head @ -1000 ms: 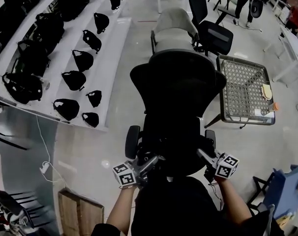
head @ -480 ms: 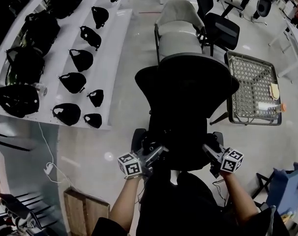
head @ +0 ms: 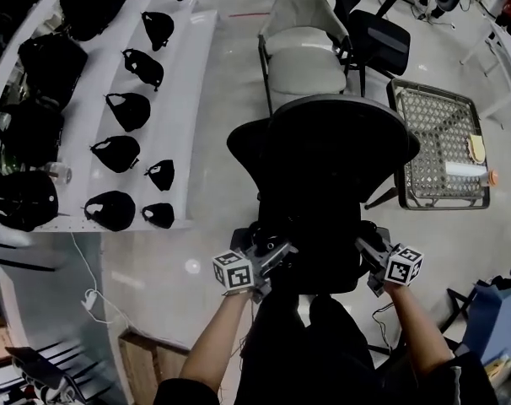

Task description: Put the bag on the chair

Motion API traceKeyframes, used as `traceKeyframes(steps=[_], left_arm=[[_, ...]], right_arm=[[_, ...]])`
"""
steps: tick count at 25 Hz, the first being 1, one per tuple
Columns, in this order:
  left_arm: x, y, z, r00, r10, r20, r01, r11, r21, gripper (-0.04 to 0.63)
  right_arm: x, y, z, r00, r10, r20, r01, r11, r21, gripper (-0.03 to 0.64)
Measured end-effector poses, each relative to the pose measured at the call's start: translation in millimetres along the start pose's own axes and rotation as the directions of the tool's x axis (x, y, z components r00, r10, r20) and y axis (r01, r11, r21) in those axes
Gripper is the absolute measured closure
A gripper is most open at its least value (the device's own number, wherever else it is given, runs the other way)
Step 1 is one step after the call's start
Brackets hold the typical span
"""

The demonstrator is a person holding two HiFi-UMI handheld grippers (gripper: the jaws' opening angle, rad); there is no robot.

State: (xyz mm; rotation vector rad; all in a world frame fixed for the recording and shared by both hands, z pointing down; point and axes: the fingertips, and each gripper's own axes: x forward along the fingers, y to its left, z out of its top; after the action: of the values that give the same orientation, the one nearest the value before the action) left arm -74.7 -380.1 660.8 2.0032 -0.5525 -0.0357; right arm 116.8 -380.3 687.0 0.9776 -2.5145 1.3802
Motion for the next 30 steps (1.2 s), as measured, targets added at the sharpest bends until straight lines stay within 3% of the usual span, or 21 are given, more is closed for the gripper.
traceKeyframes(steps=[7,20,26,30], left_arm=[[30.6,34.3,-5.9,0.993,-0.012,-0.114,0.013,1.0,0.006,0.572],[53.6,125.4,-10.2,0.992,0.05,-0.115,-0.065,0.989,-0.131,0.572],[60.1,163.4,-23.7,0.98,0.057,-0.191,-0.085,0.987,-0.14,0.572],[69.7,175.4,-15.7,0.983,0.047,-0.175,-0.07,0.989,-0.127,0.572]], right_arm=[[13.8,-46.7,-0.9,0.999,-0.045,-0.013,0.045,0.998,0.046,0.6],[57.9,-105.6,-20.6,0.99,-0.132,-0.051,0.136,0.987,0.083,0.6],[80.3,-140.2,-26.7,0.983,-0.173,-0.063,0.18,0.975,0.129,0.6],[90.1,-159.1,-16.9,0.979,-0.201,-0.031,0.203,0.972,0.117,0.6]])
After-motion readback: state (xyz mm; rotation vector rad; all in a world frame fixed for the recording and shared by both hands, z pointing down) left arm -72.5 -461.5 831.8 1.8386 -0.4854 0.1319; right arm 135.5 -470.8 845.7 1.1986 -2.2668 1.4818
